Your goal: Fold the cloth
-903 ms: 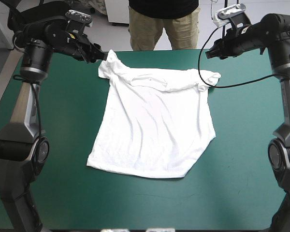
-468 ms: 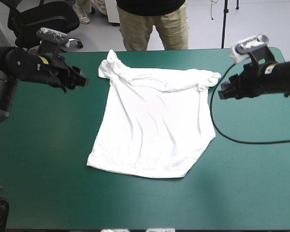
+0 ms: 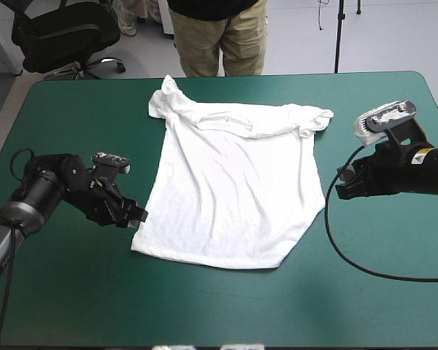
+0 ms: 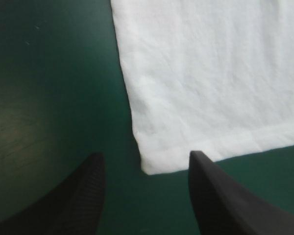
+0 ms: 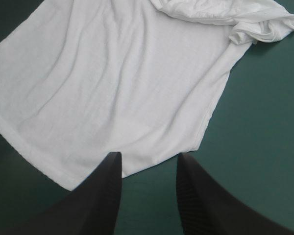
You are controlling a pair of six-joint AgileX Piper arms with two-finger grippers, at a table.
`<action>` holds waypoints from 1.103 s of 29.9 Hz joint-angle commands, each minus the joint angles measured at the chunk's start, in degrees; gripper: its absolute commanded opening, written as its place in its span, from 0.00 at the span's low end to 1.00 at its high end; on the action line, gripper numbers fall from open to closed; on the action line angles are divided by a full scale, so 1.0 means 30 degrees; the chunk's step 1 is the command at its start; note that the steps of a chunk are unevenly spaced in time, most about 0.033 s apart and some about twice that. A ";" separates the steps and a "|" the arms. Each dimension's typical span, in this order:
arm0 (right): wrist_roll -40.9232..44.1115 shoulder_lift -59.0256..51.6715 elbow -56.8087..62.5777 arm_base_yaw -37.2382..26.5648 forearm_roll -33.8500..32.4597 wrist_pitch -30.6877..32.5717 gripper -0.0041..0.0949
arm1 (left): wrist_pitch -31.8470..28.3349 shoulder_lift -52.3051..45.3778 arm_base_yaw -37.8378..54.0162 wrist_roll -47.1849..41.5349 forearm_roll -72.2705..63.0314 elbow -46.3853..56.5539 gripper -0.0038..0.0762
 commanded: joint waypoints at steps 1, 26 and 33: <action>-0.0173 -0.0193 -0.0404 -0.0183 0.0856 -0.1019 0.40 | -0.2057 -0.0524 -0.0038 0.0002 -0.0696 0.1147 0.52; -0.0173 -0.0193 -0.0027 -0.0183 0.1155 -0.0489 0.39 | -0.2815 0.3985 -0.2008 0.4325 -0.3869 0.2547 0.03; -0.0344 -0.0193 0.2943 0.0476 0.0615 -0.1691 0.39 | -0.3945 0.3985 -0.2025 0.3201 -0.2727 0.2476 0.03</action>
